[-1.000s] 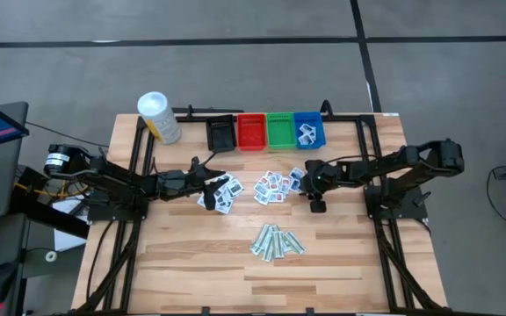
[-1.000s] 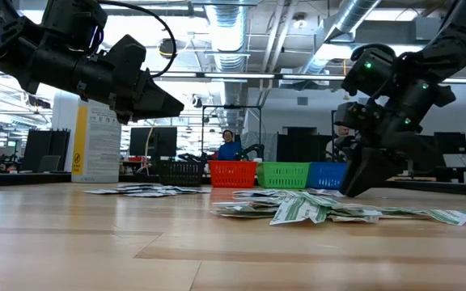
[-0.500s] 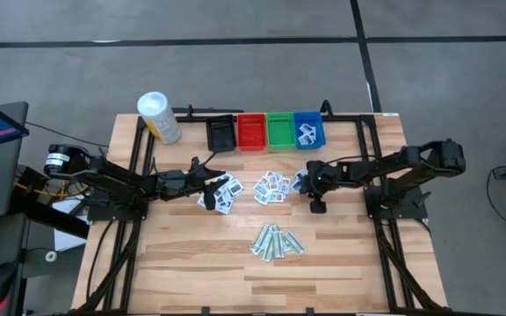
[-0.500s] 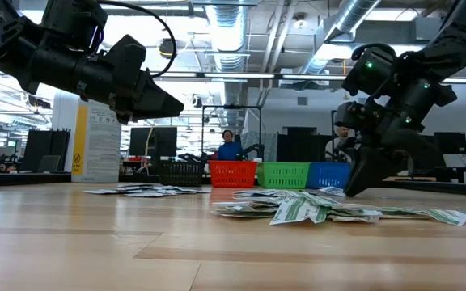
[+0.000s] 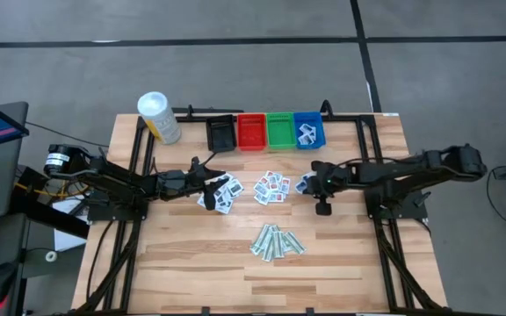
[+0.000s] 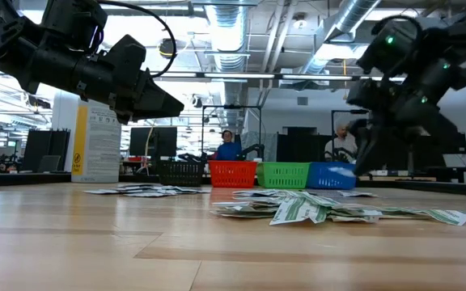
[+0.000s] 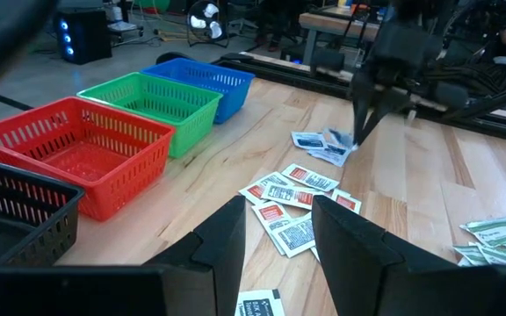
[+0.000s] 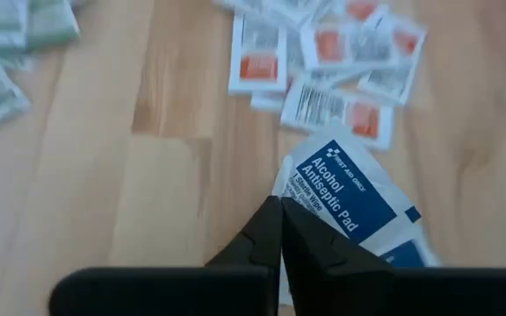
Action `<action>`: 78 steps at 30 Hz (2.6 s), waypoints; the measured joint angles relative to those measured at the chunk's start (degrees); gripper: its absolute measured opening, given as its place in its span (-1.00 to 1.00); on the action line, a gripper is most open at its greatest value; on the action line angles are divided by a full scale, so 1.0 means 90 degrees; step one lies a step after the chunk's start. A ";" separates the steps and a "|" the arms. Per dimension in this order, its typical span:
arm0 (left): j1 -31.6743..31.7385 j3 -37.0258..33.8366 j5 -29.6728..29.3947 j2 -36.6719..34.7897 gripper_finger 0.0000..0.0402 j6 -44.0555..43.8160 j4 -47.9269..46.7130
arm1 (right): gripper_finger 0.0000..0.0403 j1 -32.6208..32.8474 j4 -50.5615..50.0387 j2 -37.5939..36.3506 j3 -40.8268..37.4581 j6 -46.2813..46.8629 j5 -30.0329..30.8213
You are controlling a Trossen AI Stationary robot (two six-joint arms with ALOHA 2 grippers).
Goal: Pick & Place First Aid Supplies
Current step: Put the blue alcohol pad into the blue bin
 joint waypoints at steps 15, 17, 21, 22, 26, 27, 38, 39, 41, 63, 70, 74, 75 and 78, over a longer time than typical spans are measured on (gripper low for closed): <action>0.0000 0.0000 0.0000 0.0000 -0.33 0.0000 0.0000 | -1.00 0.0037 0.0071 -0.0828 0.0027 0.0105 0.0440; 0.0000 0.0000 0.0000 0.0000 -0.33 0.0000 0.0000 | -1.00 0.0037 0.0073 -0.0798 0.0026 0.0105 0.0440; 0.0000 0.0000 0.0000 0.0000 -0.33 0.0000 0.0000 | -1.00 0.0037 0.0073 -0.0796 0.0027 0.0103 0.0537; 0.0000 0.0000 0.0000 0.0000 -0.33 0.0000 0.0000 | -1.00 0.0037 0.0073 -0.0796 0.0027 0.0092 0.0670; 0.0000 0.0000 0.0000 0.0000 -0.33 0.0000 0.0001 | -1.00 -0.0018 0.0083 -0.0796 0.0029 0.0057 0.1644; 0.0000 0.0000 0.0000 0.0000 -0.33 0.0000 0.0001 | -1.00 -0.0064 0.0086 -0.0796 0.0031 0.0057 0.1885; 0.0000 0.0000 0.0000 0.0000 -0.33 0.0000 0.0004 | -1.00 -0.0963 0.0598 -0.0801 0.0036 0.0149 0.2582; 0.0000 0.0000 0.0000 0.0000 -0.33 0.0000 0.0005 | -1.00 -0.1065 0.0680 -0.0801 0.0036 0.0096 0.2579; 0.0000 0.0000 0.0000 0.0000 -0.33 0.0000 0.0005 | -1.00 -0.1288 0.0824 -0.0801 0.0036 -0.0012 0.2582; 0.0001 0.0000 0.0000 0.0000 -0.33 0.0000 0.0038 | -1.00 -0.3689 0.2412 0.0246 0.0039 -0.0165 0.0755; 0.0000 0.0000 -0.0002 0.0000 -0.33 0.0000 0.0049 | -0.90 -0.3694 0.3173 0.0690 0.0039 -0.0115 0.0917; 0.0001 0.0000 -0.0001 0.0000 -0.33 0.0000 0.0049 | -0.72 -0.3679 0.3118 0.0695 0.0039 -0.0113 0.0938; 0.0002 0.0000 -0.0001 0.0000 -0.33 0.0000 0.0049 | -0.68 -0.3679 0.3053 0.0695 0.0039 -0.0088 0.0940; 0.0002 0.0000 0.0000 0.0000 -0.33 0.0000 0.0049 | -0.55 -0.3681 0.2910 0.0695 0.0039 0.0141 0.0950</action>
